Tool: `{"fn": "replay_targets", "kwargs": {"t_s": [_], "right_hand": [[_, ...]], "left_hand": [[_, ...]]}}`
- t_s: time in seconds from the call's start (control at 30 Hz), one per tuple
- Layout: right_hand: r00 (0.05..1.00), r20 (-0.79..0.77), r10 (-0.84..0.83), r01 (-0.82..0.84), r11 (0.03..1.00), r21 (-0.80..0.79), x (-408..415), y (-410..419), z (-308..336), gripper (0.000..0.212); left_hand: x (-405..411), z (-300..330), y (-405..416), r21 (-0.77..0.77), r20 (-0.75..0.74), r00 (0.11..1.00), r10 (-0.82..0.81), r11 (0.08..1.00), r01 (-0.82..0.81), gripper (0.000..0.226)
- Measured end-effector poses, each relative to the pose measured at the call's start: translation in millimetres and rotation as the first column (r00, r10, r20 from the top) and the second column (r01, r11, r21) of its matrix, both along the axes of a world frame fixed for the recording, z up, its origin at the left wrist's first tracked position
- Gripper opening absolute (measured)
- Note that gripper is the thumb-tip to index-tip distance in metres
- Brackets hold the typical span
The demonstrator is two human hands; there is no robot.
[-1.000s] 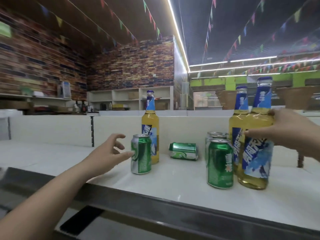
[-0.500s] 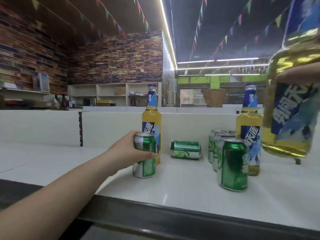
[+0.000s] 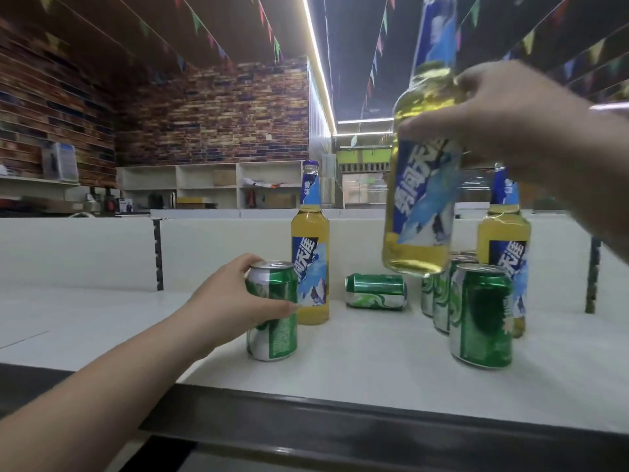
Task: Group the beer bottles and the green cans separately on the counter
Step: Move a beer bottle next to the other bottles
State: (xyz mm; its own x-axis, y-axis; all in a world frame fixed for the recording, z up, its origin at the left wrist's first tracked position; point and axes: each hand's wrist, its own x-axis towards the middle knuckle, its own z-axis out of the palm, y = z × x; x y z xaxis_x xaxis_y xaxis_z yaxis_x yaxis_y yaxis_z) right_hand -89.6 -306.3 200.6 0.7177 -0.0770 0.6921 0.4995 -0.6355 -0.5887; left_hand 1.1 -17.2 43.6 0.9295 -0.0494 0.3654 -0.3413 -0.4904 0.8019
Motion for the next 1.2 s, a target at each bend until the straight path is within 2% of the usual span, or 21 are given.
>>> {"fn": "replay_targets", "kwargs": {"t_s": [0.03, 0.13, 0.23, 0.4, 0.53, 0.67, 0.77, 1.2], "right_hand": [[0.995, -0.057, -0.079, 0.081, 0.996, 0.028, 3, 24, -6, 0.048], [0.992, -0.124, 0.035, -0.031, 0.999, 0.036, 32, 50, -26, 0.042], [0.980, -0.189, 0.066, -0.060, 0.997, 0.039, 60, 70, -40, 0.046], [0.980, -0.197, 0.038, -0.036, 0.999, 0.016, 88, 101, -66, 0.053], [0.981, -0.194, 0.017, -0.017, 1.000, 0.003, 104, 114, -78, 0.072], [0.973, -0.229, -0.001, -0.010, 0.999, -0.044, 115, 121, -87, 0.078], [0.973, -0.232, -0.010, -0.002, 0.998, -0.055, 123, 123, -90, 0.084], [0.971, -0.235, -0.043, 0.018, 0.994, -0.109, 120, 124, -94, 0.089]], "left_hand": [[-2, 0, 5, -0.002, 0.003, 1.000, 0.001, 1.000, -0.001, 0.055], [-7, -4, 18, -0.009, 0.023, 1.000, 0.013, 1.000, -0.013, 0.056], [-12, -9, 29, -0.011, 0.058, 0.998, 0.025, 1.000, -0.024, 0.057], [-12, -18, 38, -0.038, 0.111, 0.994, 0.025, 0.999, -0.021, 0.065], [-14, -25, 41, -0.049, 0.147, 0.989, 0.007, 0.999, 0.000, 0.056], [-14, -26, 41, -0.035, 0.157, 0.987, -0.026, 0.999, 0.032, 0.052], [-13, -26, 41, -0.002, 0.149, 0.987, -0.054, 0.999, 0.055, 0.057], [-10, -26, 44, 0.019, 0.097, 0.989, -0.115, 0.993, 0.113, 0.079]]}}
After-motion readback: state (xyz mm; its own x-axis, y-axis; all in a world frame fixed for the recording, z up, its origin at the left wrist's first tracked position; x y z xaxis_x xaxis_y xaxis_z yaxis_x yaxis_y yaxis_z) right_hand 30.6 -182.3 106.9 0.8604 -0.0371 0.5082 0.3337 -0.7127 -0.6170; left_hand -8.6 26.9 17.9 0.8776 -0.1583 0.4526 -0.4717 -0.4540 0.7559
